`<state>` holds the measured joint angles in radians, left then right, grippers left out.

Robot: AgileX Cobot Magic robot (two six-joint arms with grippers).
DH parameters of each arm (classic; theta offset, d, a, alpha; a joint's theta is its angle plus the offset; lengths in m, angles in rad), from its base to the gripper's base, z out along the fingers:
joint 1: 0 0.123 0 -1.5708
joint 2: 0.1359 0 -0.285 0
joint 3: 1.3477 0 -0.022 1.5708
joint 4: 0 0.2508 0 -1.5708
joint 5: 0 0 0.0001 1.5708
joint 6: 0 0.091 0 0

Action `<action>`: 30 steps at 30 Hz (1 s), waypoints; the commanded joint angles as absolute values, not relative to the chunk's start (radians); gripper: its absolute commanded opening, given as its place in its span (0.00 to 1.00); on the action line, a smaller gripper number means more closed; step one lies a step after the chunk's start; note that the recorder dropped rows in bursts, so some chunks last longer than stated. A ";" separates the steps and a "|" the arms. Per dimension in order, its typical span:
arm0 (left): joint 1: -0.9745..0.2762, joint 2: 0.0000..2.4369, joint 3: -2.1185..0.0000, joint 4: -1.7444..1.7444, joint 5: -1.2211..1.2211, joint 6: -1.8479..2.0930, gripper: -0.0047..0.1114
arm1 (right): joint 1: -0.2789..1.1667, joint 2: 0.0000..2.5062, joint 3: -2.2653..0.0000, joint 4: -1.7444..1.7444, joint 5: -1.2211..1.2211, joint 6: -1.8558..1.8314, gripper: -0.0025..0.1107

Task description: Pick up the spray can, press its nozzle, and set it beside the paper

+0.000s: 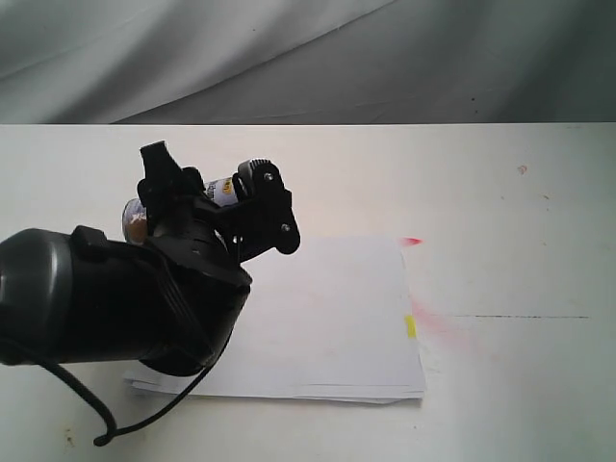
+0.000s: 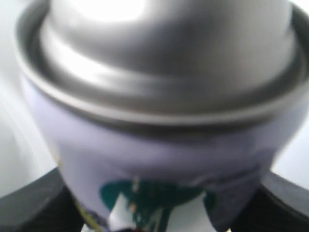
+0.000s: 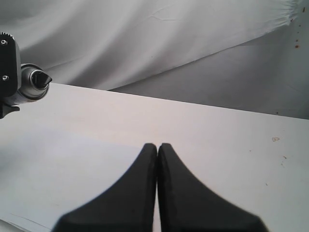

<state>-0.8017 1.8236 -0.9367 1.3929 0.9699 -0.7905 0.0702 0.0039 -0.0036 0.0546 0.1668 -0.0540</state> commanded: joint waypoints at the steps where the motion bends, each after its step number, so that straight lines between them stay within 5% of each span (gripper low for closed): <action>1: -0.807 1.818 -0.947 1.427 0.999 -0.840 0.04 | 0.071 0.000 0.000 0.045 0.169 -0.052 0.02; 20: -0.807 1.818 -0.947 1.427 0.999 -0.838 0.04 | 0.071 0.000 0.000 0.053 0.071 -0.052 0.02; 30: -0.807 1.818 -0.947 1.427 1.001 -0.838 0.04 | 0.071 0.000 0.000 0.575 -0.243 -0.019 0.02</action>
